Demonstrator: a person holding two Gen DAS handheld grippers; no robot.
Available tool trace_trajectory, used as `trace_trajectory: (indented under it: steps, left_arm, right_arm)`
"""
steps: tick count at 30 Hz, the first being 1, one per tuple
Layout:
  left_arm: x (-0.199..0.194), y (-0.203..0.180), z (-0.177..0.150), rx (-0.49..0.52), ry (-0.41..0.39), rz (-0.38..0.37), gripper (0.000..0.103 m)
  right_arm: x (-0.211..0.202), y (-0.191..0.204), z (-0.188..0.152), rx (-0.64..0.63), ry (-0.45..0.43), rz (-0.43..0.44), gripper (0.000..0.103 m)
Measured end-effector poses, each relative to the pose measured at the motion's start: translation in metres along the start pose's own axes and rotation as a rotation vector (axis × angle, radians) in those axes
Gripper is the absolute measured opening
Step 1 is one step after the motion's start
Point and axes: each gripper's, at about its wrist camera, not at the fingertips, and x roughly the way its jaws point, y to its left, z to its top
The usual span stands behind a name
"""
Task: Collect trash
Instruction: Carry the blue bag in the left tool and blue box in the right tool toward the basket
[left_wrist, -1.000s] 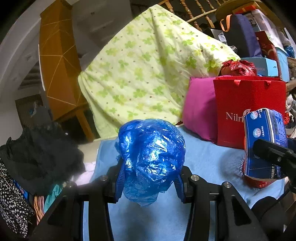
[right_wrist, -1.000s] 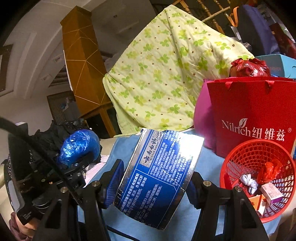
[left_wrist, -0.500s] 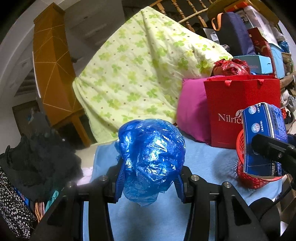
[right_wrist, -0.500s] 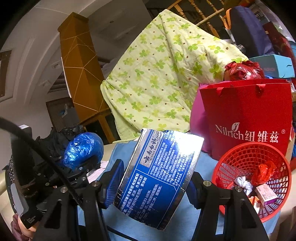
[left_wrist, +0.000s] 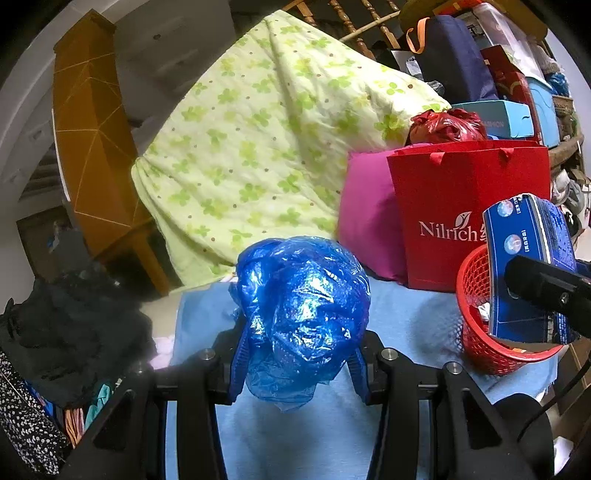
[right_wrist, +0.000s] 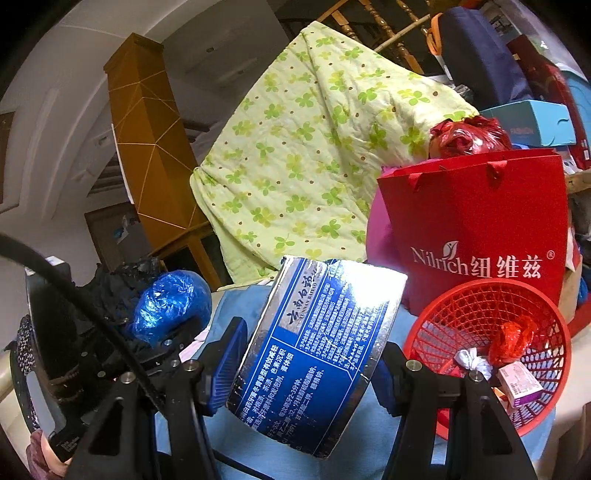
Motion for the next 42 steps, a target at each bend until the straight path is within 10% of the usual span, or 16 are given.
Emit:
trace_trajectory:
  steps: [42]
  left_arm:
    - [0.017,-0.069,0.010,0.111,0.030,-0.080,0.048]
  right_arm:
    - [-0.017,-0.079,-0.001,0.154,-0.012,-0.083,0.065]
